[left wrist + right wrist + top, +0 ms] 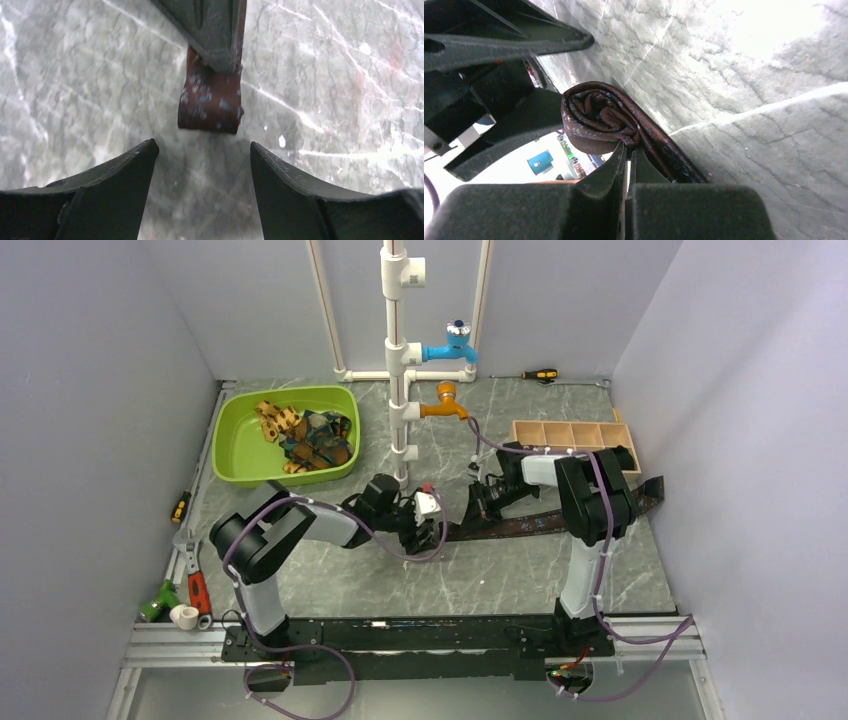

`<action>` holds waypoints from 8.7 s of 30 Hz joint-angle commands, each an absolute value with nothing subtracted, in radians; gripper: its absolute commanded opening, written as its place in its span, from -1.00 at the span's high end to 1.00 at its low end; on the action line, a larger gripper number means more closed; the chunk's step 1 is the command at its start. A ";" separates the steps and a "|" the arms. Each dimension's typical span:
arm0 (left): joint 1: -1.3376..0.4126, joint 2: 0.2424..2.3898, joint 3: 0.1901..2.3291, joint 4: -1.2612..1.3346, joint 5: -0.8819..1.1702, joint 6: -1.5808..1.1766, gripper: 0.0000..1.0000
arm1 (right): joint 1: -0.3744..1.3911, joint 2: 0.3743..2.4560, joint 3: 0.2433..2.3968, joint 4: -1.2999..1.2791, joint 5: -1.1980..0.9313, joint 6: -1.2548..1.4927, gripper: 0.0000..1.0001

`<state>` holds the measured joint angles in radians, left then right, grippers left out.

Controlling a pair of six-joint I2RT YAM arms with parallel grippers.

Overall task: Roll the ties
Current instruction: Roll the tie at the center of the board.

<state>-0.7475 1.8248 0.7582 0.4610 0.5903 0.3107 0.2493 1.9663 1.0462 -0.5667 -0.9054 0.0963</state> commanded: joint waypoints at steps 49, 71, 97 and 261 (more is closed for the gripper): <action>-0.855 2.007 0.888 0.087 0.395 0.318 0.49 | 0.230 1.960 1.158 -0.675 -0.922 0.055 0.30; -0.790 2.051 0.808 0.693 0.695 0.242 -0.37 | 0.097 2.110 1.144 -0.767 -0.703 -0.093 1.00; -0.829 1.989 0.917 0.016 0.446 0.374 0.60 | 0.109 1.919 1.196 -0.898 -0.955 -0.152 -0.10; -0.841 2.036 0.978 -0.144 0.366 0.419 0.10 | 0.240 1.985 1.066 -0.480 -0.940 0.177 1.00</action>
<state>-0.8303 1.9480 1.0691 0.1272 0.4797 0.4011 0.2283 1.9457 1.0367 -0.4477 -1.0451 0.2485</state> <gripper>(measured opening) 0.429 0.063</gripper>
